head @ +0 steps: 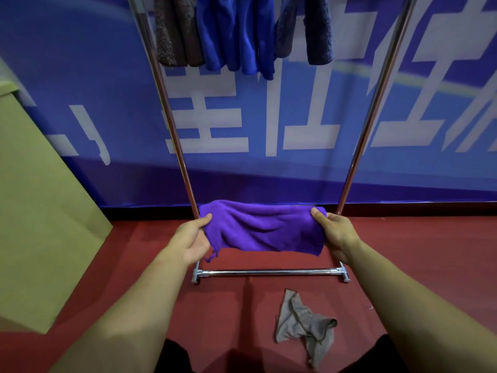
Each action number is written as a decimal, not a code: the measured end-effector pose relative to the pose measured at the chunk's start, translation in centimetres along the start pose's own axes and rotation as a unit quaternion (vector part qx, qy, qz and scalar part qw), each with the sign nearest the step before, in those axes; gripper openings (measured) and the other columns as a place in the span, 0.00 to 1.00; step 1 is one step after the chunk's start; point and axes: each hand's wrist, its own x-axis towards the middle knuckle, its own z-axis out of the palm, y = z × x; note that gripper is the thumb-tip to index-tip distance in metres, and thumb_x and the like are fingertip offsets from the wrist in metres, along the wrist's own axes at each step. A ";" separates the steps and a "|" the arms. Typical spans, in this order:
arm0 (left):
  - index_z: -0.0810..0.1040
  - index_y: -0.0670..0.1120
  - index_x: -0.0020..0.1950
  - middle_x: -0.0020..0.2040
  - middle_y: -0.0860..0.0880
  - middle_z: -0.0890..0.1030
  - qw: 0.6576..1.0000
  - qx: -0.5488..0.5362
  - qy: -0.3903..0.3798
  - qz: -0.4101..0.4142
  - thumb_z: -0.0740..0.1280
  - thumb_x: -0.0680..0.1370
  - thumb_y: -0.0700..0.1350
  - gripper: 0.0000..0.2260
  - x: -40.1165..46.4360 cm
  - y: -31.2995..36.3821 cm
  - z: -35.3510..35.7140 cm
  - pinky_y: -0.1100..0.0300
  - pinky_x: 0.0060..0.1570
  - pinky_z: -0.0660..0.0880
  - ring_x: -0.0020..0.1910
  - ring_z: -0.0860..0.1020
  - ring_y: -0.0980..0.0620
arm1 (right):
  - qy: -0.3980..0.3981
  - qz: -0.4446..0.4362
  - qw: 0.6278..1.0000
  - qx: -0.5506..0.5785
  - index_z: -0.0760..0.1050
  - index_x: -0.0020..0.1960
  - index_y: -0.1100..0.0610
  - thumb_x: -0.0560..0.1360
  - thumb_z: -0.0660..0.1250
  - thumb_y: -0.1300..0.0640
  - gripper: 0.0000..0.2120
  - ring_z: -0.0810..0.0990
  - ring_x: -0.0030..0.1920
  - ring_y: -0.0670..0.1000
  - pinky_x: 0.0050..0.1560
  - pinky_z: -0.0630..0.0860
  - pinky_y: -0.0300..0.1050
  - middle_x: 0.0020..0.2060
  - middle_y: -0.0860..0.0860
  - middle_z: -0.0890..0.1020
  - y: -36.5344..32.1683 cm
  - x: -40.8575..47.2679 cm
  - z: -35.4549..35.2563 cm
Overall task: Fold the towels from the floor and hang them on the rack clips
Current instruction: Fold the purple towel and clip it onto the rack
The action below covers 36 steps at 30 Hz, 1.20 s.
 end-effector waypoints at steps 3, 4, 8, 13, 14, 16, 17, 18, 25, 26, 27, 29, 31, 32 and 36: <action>0.80 0.37 0.56 0.42 0.42 0.87 0.999 -0.015 -0.015 -0.030 0.61 0.83 0.37 0.09 0.1 0.1 -0.3 0.54 0.40 0.84 0.39 0.87 0.50 | 0.014 -0.031 0.999 -0.024 0.81 0.52 0.65 0.79 0.70 0.54 0.13 0.81 0.41 0.55 0.46 0.79 0.51 0.44 0.61 0.85 -0.2 -0.2 0.1; 0.80 0.38 0.55 0.42 0.42 0.87 0.999 -0.003 -0.018 -0.030 0.61 0.83 0.37 0.09 0.1 0.0 -0.3 0.54 0.40 0.84 0.38 0.87 0.50 | 0.018 -0.043 0.998 -0.033 0.81 0.53 0.65 0.79 0.70 0.54 0.13 0.81 0.42 0.55 0.47 0.80 0.52 0.46 0.61 0.85 -0.2 -0.1 0.0; 0.79 0.40 0.59 0.47 0.42 0.87 0.996 0.082 -0.006 0.037 0.61 0.84 0.38 0.08 0.5 -0.9 -0.6 0.55 0.41 0.84 0.39 0.86 0.50 | 0.013 -0.040 0.997 -0.059 0.79 0.53 0.64 0.81 0.66 0.53 0.13 0.81 0.43 0.54 0.50 0.80 0.54 0.46 0.61 0.85 -0.2 -0.2 -0.2; 0.82 0.47 0.51 0.54 0.40 0.86 0.937 0.295 0.087 0.166 0.64 0.84 0.45 0.07 1.4 -1.6 -1.3 0.44 0.55 0.80 0.48 0.83 0.46 | -0.057 0.043 0.997 -0.017 0.76 0.44 0.60 0.84 0.59 0.63 0.11 0.82 0.28 0.47 0.30 0.79 0.40 0.32 0.53 0.83 -0.3 -0.7 0.0; 0.82 0.47 0.50 0.52 0.41 0.86 0.922 0.327 0.098 0.183 0.65 0.83 0.47 0.08 1.4 -1.6 -1.4 0.43 0.56 0.80 0.47 0.83 0.47 | -0.073 0.058 0.996 -0.009 0.76 0.43 0.59 0.83 0.58 0.65 0.12 0.81 0.27 0.47 0.28 0.79 0.39 0.30 0.53 0.83 -0.2 -0.8 0.0; 0.81 0.48 0.49 0.50 0.42 0.86 0.906 0.352 0.115 0.205 0.66 0.83 0.48 0.07 1.6 -1.6 -1.5 0.42 0.55 0.80 0.45 0.82 0.48 | -0.084 0.075 0.994 -0.009 0.76 0.45 0.59 0.83 0.57 0.67 0.12 0.81 0.27 0.47 0.27 0.78 0.38 0.32 0.54 0.83 -0.3 -1.0 0.1; 0.81 0.48 0.49 0.49 0.43 0.86 0.900 0.358 0.126 0.213 0.66 0.82 0.48 0.07 1.8 -1.6 -1.6 0.44 0.55 0.80 0.45 0.82 0.49 | -0.081 0.077 0.994 -0.014 0.76 0.48 0.58 0.83 0.58 0.66 0.10 0.80 0.28 0.47 0.26 0.77 0.38 0.34 0.54 0.83 -0.4 -1.2 0.1; 0.81 0.49 0.49 0.48 0.45 0.86 0.895 0.363 0.136 0.221 0.66 0.82 0.48 0.06 1.7 -1.5 -1.5 0.47 0.55 0.80 0.45 0.82 0.49 | -0.073 0.075 0.994 -0.025 0.76 0.51 0.57 0.83 0.59 0.63 0.08 0.79 0.29 0.47 0.26 0.75 0.38 0.37 0.53 0.82 -0.4 -1.1 0.1; 0.80 0.46 0.55 0.49 0.47 0.81 0.888 0.299 0.228 0.266 0.71 0.79 0.44 0.06 1.5 -0.7 -1.9 0.59 0.44 0.74 0.44 0.78 0.51 | 0.014 -0.084 0.993 -0.086 0.81 0.52 0.55 0.78 0.70 0.58 0.03 0.79 0.43 0.50 0.48 0.78 0.48 0.49 0.58 0.85 0.0 0.0 -0.4; 0.80 0.47 0.54 0.48 0.47 0.81 0.888 0.287 0.233 0.272 0.72 0.78 0.45 0.06 1.5 -0.6 -1.8 0.58 0.45 0.75 0.44 0.77 0.50 | 0.026 -0.104 0.989 -0.107 0.83 0.49 0.56 0.78 0.71 0.57 0.04 0.80 0.45 0.50 0.53 0.78 0.51 0.49 0.57 0.86 -0.1 0.1 -0.4; 0.81 0.48 0.51 0.48 0.46 0.82 0.891 0.275 0.234 0.276 0.73 0.77 0.46 0.05 1.5 -0.5 -1.8 0.56 0.47 0.75 0.44 0.78 0.50 | 0.033 -0.116 0.985 -0.122 0.85 0.47 0.57 0.77 0.71 0.54 0.06 0.81 0.45 0.49 0.54 0.78 0.51 0.46 0.54 0.87 -0.3 0.0 -0.3; 0.82 0.50 0.46 0.47 0.47 0.83 0.902 0.244 0.222 0.279 0.74 0.76 0.46 0.03 1.3 -0.3 -1.5 0.52 0.50 0.76 0.44 0.79 0.50 | 0.047 -0.124 0.982 -0.135 0.86 0.45 0.57 0.77 0.71 0.51 0.10 0.80 0.41 0.46 0.48 0.78 0.49 0.39 0.50 0.87 -0.8 -0.4 -0.1; 0.83 0.50 0.45 0.46 0.48 0.84 0.911 0.222 0.206 0.278 0.74 0.76 0.44 0.02 1.1 -0.1 -1.1 0.52 0.50 0.75 0.45 0.80 0.51 | 0.060 -0.128 0.983 -0.120 0.86 0.44 0.57 0.77 0.71 0.50 0.11 0.78 0.38 0.45 0.43 0.77 0.45 0.35 0.48 0.85 -1.2 -0.7 -0.1; 0.83 0.50 0.46 0.47 0.48 0.85 0.911 0.225 0.199 0.282 0.74 0.76 0.43 0.02 1.0 -0.1 -1.1 0.53 0.48 0.75 0.44 0.80 0.52 | 0.065 -0.129 0.984 -0.100 0.86 0.45 0.57 0.77 0.71 0.51 0.11 0.78 0.38 0.45 0.42 0.76 0.44 0.35 0.48 0.85 -1.3 -0.7 -0.2; 0.84 0.51 0.48 0.46 0.48 0.86 0.906 0.237 0.165 0.309 0.73 0.77 0.40 0.05 0.3 0.2 -0.8 0.66 0.38 0.77 0.42 0.81 0.55 | 0.065 -0.154 0.985 -0.044 0.85 0.50 0.56 0.75 0.74 0.58 0.05 0.83 0.48 0.48 0.55 0.78 0.42 0.46 0.52 0.87 -1.8 -0.8 -0.4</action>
